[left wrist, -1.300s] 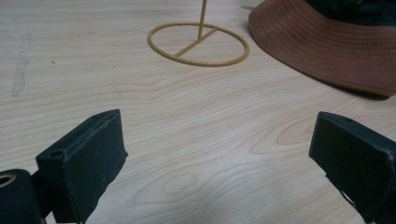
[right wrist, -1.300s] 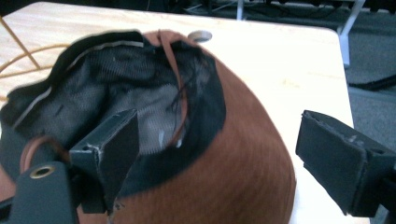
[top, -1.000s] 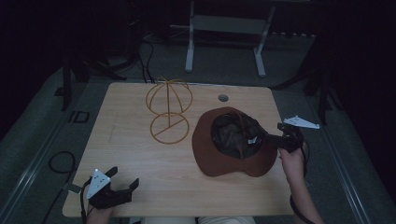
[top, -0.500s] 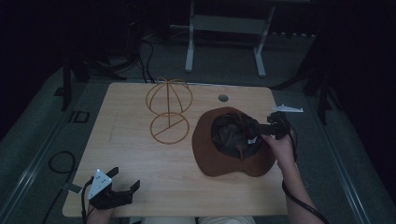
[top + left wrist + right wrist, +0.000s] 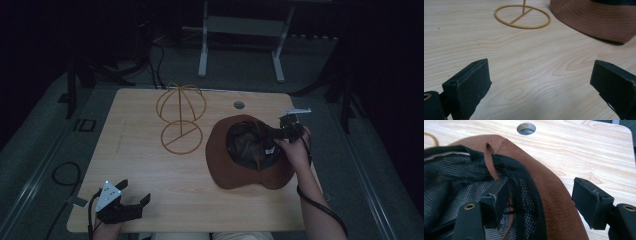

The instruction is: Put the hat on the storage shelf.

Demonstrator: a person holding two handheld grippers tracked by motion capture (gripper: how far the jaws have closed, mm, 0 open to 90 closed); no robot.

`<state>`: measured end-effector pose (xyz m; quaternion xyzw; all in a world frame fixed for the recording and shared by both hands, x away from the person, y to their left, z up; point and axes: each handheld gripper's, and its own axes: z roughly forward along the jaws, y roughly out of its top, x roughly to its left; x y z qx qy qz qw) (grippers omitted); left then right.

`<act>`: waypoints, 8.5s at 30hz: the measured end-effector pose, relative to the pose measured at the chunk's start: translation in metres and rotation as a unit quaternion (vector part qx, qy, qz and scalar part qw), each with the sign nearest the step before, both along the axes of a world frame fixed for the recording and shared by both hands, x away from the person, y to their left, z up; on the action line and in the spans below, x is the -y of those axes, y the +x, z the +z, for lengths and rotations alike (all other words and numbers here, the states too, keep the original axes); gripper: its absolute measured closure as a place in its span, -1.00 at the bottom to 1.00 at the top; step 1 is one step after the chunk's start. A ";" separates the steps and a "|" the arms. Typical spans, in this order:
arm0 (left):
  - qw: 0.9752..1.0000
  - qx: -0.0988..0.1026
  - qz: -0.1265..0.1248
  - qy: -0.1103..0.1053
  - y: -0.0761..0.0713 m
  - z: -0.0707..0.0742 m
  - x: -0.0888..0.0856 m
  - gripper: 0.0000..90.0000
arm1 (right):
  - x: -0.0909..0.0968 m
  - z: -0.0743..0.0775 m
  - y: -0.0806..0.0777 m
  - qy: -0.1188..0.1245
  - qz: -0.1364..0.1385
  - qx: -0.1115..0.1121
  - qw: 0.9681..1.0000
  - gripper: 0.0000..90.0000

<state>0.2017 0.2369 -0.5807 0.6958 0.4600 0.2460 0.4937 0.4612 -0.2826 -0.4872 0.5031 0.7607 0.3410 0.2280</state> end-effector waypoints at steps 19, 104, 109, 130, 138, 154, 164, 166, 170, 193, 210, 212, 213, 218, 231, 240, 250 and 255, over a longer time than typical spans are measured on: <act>1.000 -0.010 0.006 0.007 0.001 0.000 0.001 -0.92 | -0.015 -0.041 0.011 -0.109 -0.009 -0.032 0.993 0.33; 0.982 -0.040 -0.176 0.056 0.146 0.111 0.222 -0.67 | 0.025 0.044 -0.079 0.045 -0.035 0.070 0.996 0.91; 0.982 -0.036 -0.173 0.067 0.157 0.123 0.238 -0.67 | 0.021 0.045 -0.081 0.043 -0.028 0.069 0.996 0.90; 0.987 -0.042 -0.060 0.144 0.180 0.126 0.284 -0.07 | 0.007 0.062 -0.103 0.061 0.008 0.091 0.994 0.91; 0.988 -0.027 -0.032 0.147 0.181 0.124 0.286 0.88 | 0.005 0.060 -0.109 0.057 0.014 0.089 0.994 0.91; 0.992 0.010 -0.036 0.116 0.175 0.150 0.282 0.93 | 0.011 0.062 -0.138 0.064 0.036 0.103 0.992 0.40; 0.992 0.029 -0.050 0.108 0.169 0.158 0.277 0.93 | 0.026 0.078 -0.164 0.113 0.093 0.121 0.982 -0.16; 0.992 0.048 -0.076 0.094 0.163 0.162 0.272 0.93 | 0.034 0.082 -0.168 0.112 0.091 0.130 0.981 -0.13; 0.987 0.078 -0.113 0.082 0.151 0.171 0.261 0.93 | 0.053 0.084 -0.169 0.092 0.077 0.133 0.984 -0.07; 0.907 0.174 -0.357 -0.142 0.119 0.187 0.242 0.92 | 0.031 0.066 -0.185 0.171 0.222 0.132 0.951 -0.04; 0.905 0.186 -0.365 -0.117 0.105 0.186 0.286 0.92 | -0.001 0.068 -0.172 0.234 0.269 0.144 0.923 0.23; 0.907 0.192 -0.357 -0.111 0.101 0.187 0.289 0.91 | -0.002 0.070 -0.172 0.240 0.274 0.150 0.919 0.26; 0.907 0.198 -0.356 -0.106 0.100 0.188 0.290 0.91 | -0.002 0.070 -0.171 0.244 0.276 0.152 0.917 0.35; 0.907 0.190 -0.362 -0.104 0.101 0.190 0.292 0.91 | -0.003 0.074 -0.172 0.252 0.293 0.155 0.909 0.78; 0.916 0.165 -0.356 -0.082 0.108 0.196 0.281 0.31 | 0.009 0.070 -0.172 0.278 0.287 0.131 0.907 0.94; 0.932 0.159 -0.319 -0.060 0.108 0.193 0.252 -0.25 | 0.041 0.083 -0.168 0.272 0.233 0.159 0.920 0.94; 0.953 0.138 -0.268 0.021 0.096 0.150 0.212 -0.76 | 0.053 0.091 -0.151 0.264 0.191 0.169 0.930 0.94; 0.959 0.132 -0.250 0.019 0.092 0.135 0.197 -0.81 | 0.051 0.095 -0.144 0.261 0.187 0.175 0.931 0.93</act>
